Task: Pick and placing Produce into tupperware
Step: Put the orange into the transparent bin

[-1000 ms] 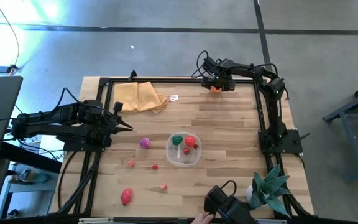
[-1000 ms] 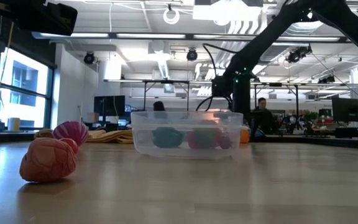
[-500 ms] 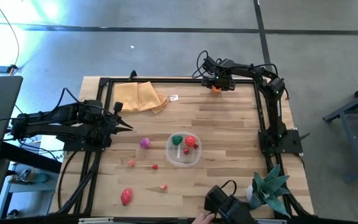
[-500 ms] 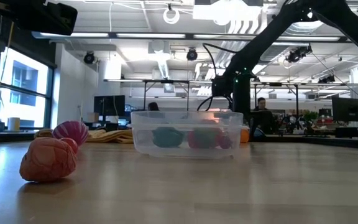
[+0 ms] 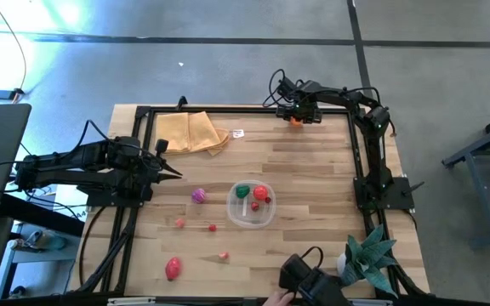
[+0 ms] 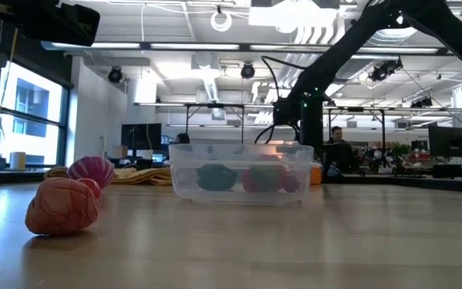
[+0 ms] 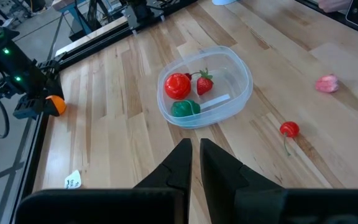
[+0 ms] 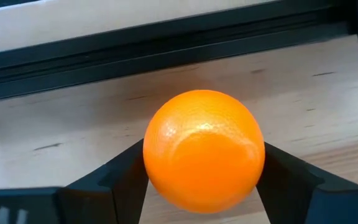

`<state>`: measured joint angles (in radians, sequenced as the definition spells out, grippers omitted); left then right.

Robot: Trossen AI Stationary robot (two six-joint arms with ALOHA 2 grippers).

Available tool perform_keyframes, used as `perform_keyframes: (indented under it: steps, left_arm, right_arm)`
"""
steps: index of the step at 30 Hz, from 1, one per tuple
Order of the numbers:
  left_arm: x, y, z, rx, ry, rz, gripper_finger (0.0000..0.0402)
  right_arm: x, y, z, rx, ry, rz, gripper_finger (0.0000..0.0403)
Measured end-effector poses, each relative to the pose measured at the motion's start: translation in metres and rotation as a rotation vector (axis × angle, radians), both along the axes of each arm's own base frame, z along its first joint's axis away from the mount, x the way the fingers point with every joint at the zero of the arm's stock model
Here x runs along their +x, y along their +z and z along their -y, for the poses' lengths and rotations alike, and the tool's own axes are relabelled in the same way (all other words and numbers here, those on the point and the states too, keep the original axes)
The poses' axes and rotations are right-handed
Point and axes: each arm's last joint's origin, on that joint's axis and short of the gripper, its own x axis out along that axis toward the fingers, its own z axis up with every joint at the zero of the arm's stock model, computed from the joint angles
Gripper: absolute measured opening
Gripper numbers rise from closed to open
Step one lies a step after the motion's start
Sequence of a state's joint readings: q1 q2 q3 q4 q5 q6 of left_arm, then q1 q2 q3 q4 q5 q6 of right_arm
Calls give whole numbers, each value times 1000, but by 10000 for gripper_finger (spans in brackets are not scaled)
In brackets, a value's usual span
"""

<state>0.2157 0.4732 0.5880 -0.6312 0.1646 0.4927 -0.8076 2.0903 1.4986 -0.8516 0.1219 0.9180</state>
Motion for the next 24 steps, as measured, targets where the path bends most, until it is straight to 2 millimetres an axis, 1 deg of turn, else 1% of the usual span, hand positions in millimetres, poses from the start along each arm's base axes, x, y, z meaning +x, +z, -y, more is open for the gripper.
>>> perform_keyframes:
  steps: [4, 8, 12, 15, 20, 24]
  left_arm:
    - [0, 0, 0, 0, 0, 0, 24]
    - [0, 0, 0, 0, 0, 0, 24]
    - [0, 0, 0, 0, 0, 0, 24]
    - [0, 0, 0, 0, 0, 0, 24]
    - [0, 0, 0, 0, 0, 0, 24]
    - [0, 0, 0, 0, 0, 0, 24]
  right_arm:
    - [2, 4, -3, -17, 15, 2, 237]
    - [7, 19, -9, -71, 59, 2, 237]
    - [12, 40, -20, -143, 137, 6, 236]
    - [18, 56, -31, -199, 237, 2, 236]
    - [26, 86, -53, -280, 422, 28, 236]
    - [33, 109, -74, -345, 512, 79, 236]
